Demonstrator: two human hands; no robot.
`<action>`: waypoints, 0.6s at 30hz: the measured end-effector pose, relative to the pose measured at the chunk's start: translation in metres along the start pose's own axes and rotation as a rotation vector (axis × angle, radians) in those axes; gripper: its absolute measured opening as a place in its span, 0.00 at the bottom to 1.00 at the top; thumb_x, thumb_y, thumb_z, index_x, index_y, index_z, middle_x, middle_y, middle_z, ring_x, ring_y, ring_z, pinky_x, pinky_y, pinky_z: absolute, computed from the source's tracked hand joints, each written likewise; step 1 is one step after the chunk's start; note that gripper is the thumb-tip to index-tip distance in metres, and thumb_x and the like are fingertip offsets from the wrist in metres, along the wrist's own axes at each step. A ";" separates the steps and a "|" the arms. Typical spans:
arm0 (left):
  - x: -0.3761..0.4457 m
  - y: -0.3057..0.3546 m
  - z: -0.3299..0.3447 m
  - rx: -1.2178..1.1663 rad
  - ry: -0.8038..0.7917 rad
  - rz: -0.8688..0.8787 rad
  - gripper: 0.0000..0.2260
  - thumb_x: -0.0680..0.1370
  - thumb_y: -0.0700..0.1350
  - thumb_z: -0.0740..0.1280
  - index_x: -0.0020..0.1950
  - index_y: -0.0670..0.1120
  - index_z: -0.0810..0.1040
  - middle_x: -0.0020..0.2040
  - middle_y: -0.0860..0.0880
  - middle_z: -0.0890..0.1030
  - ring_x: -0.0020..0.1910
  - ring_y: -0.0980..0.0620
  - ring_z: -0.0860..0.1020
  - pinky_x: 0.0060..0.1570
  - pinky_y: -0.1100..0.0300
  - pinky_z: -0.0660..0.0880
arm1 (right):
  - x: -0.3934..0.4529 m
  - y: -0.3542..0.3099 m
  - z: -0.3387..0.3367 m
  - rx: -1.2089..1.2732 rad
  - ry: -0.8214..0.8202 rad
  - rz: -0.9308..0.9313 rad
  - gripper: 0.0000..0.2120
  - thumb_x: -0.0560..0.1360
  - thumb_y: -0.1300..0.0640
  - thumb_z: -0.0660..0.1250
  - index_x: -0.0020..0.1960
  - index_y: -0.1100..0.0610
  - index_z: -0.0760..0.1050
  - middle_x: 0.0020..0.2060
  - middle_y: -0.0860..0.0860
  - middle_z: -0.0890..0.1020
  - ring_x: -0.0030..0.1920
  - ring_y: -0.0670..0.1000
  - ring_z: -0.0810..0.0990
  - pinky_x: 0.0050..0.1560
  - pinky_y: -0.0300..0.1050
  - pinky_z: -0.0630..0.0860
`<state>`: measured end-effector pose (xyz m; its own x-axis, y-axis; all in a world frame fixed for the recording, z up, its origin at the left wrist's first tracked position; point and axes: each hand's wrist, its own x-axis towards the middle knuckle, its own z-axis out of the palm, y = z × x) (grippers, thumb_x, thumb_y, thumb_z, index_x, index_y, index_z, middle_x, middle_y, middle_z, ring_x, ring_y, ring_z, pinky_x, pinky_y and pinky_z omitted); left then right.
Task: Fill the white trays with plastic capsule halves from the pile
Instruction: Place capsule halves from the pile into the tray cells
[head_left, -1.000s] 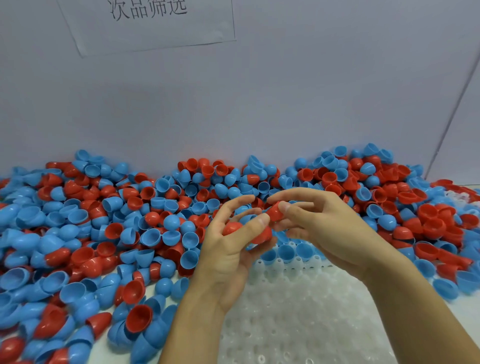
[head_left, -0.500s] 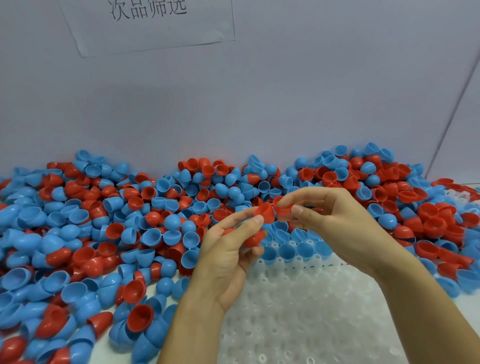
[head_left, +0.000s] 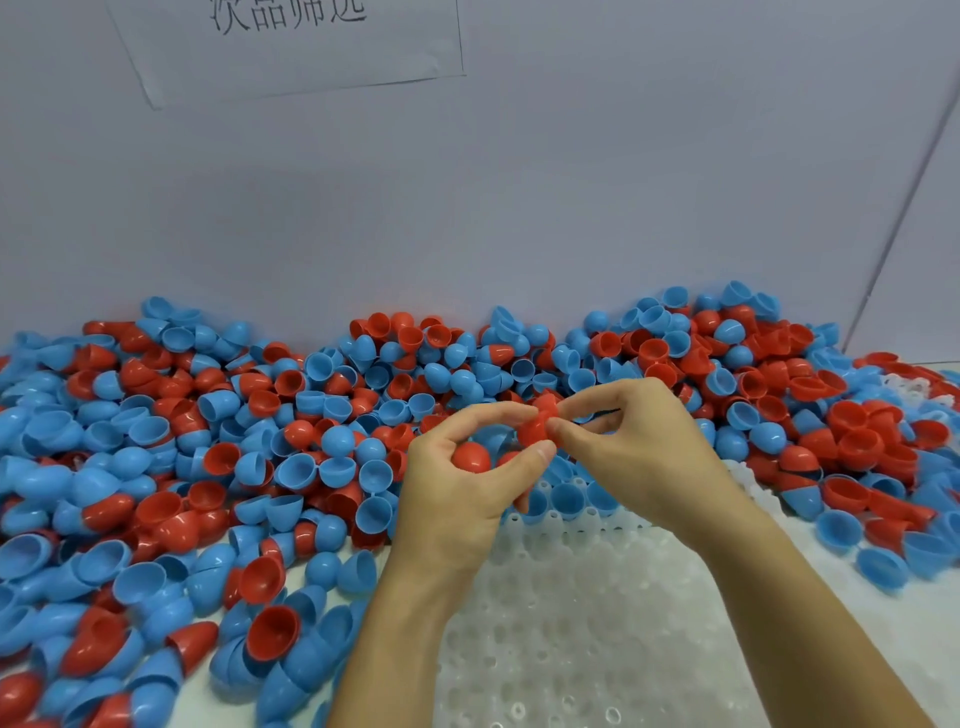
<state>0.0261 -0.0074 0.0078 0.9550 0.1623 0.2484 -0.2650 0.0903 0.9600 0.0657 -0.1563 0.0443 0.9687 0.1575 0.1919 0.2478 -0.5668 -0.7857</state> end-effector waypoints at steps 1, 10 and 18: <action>0.000 0.000 0.001 -0.010 -0.021 -0.012 0.10 0.73 0.40 0.77 0.49 0.54 0.86 0.40 0.51 0.84 0.31 0.54 0.80 0.33 0.64 0.77 | 0.001 0.002 -0.001 0.006 0.003 0.010 0.05 0.76 0.50 0.72 0.49 0.48 0.85 0.41 0.41 0.85 0.43 0.39 0.82 0.46 0.39 0.78; 0.004 -0.007 0.000 -0.081 0.048 -0.087 0.11 0.73 0.37 0.76 0.47 0.54 0.85 0.39 0.53 0.83 0.32 0.52 0.79 0.34 0.61 0.78 | 0.006 0.054 -0.056 -0.235 0.145 0.167 0.05 0.78 0.60 0.68 0.51 0.52 0.81 0.37 0.49 0.84 0.35 0.49 0.83 0.23 0.34 0.71; 0.003 -0.006 0.000 -0.073 0.053 -0.106 0.11 0.73 0.38 0.76 0.46 0.54 0.85 0.41 0.54 0.84 0.33 0.51 0.80 0.35 0.60 0.78 | 0.005 0.068 -0.036 -0.537 -0.047 0.256 0.13 0.76 0.64 0.69 0.56 0.52 0.84 0.49 0.54 0.83 0.42 0.52 0.81 0.43 0.46 0.81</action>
<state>0.0305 -0.0078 0.0026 0.9703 0.1996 0.1365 -0.1734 0.1812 0.9680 0.0880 -0.2233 0.0127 1.0000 -0.0098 -0.0004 -0.0092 -0.9191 -0.3940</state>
